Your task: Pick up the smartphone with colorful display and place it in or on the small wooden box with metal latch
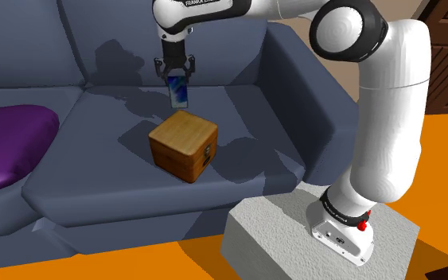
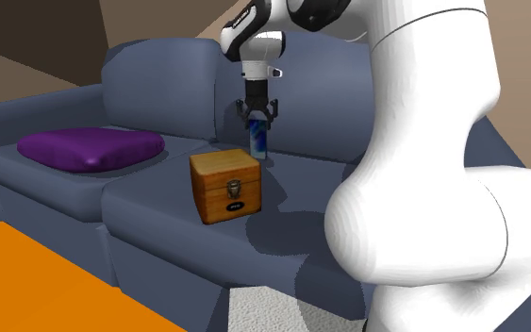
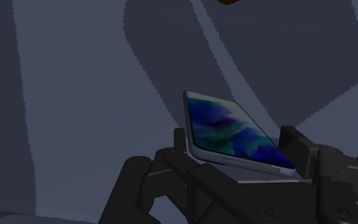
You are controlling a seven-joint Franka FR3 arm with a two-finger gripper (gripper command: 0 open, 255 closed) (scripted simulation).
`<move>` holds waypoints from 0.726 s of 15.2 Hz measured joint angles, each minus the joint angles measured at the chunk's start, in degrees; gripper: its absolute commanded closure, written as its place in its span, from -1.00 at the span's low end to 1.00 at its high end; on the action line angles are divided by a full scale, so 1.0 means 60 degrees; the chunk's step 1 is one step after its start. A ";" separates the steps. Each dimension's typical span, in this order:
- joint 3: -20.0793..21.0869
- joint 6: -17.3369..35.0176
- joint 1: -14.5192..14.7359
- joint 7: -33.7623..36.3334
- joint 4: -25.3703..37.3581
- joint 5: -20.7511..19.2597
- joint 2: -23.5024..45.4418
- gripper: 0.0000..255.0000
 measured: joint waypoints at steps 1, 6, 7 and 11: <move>0.0004 -0.0118 -0.0001 -0.0012 0.0086 0.0011 -0.0033 1.00; 0.0018 -0.0735 0.0034 -0.0048 0.0675 0.0030 -0.0063 1.00; 0.0020 -0.0857 0.0037 -0.0060 0.0790 0.0035 -0.0073 1.00; 0.0020 -0.1416 0.0081 -0.0097 0.1436 0.0029 0.0010 1.00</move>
